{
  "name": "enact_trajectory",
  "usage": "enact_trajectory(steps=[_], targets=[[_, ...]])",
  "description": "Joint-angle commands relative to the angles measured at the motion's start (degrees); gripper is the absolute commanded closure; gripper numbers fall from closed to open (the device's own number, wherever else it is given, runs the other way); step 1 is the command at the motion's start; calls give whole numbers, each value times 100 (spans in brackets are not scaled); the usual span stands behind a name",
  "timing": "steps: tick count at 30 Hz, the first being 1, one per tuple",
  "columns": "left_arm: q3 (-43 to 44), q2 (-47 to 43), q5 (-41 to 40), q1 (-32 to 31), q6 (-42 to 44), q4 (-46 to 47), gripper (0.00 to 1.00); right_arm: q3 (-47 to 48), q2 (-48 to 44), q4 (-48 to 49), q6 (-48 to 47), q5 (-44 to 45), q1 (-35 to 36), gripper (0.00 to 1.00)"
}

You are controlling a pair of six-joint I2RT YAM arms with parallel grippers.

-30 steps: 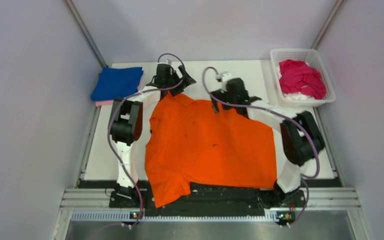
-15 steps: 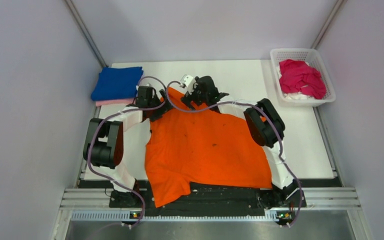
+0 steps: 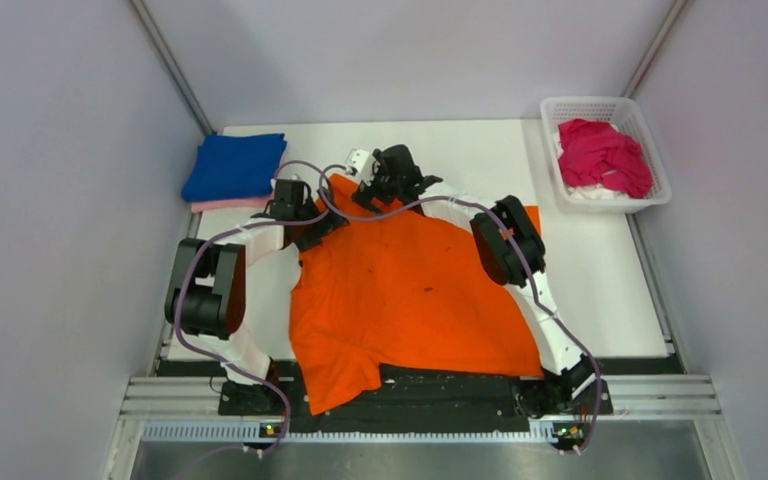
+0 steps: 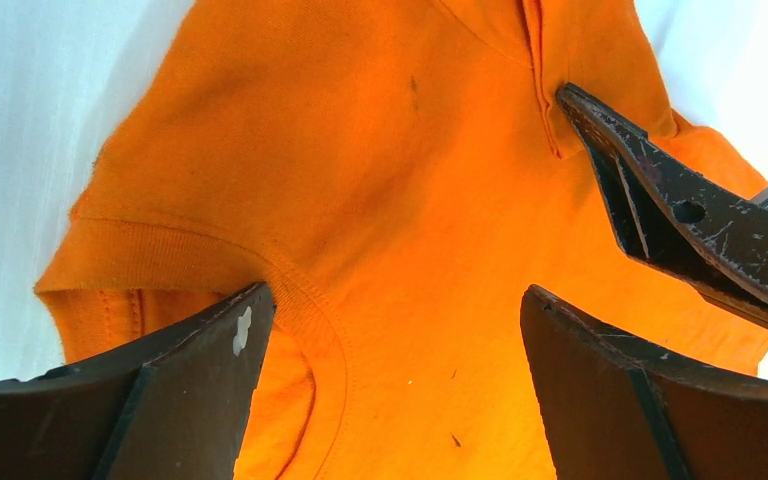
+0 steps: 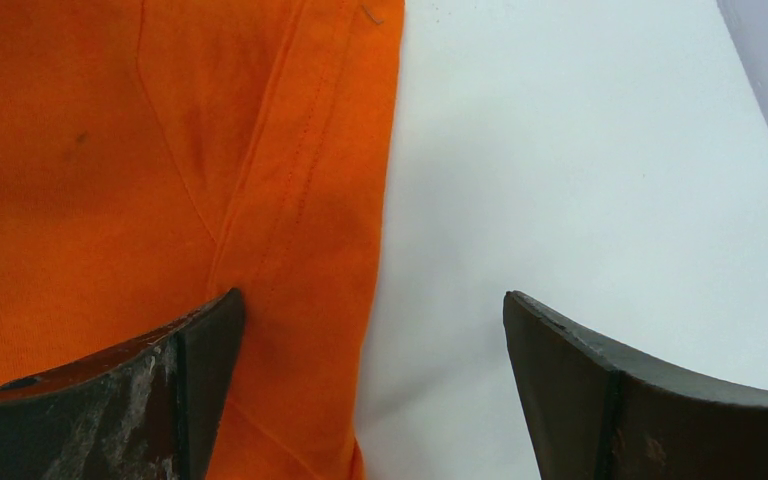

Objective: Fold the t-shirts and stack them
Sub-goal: Flatten out the tshirt

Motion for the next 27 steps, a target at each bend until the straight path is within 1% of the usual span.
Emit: enact_trajectory(steps=[1,9,12,17,20,24,27], targets=[[-203,-39,-339,95,235,-484,2,308,167,-31,-173,31,62,1],[-179,-39,-298,108,279,-492,2,425,-202,41,590,-203,194,1],[-146,-64,-272,113,317,-528,2,427,-177,125,761,-403,194,1],[-164,-80,-260,113,319,-530,2,574,158,-10,595,-391,208,1],[-139,-37,-273,113,326,-567,2,712,384,-155,388,-128,212,1],[-136,-27,-397,119,355,-680,2,942,628,-461,81,446,207,1],[-150,-35,-437,158,384,-723,2,1035,707,-639,-104,400,203,1]])
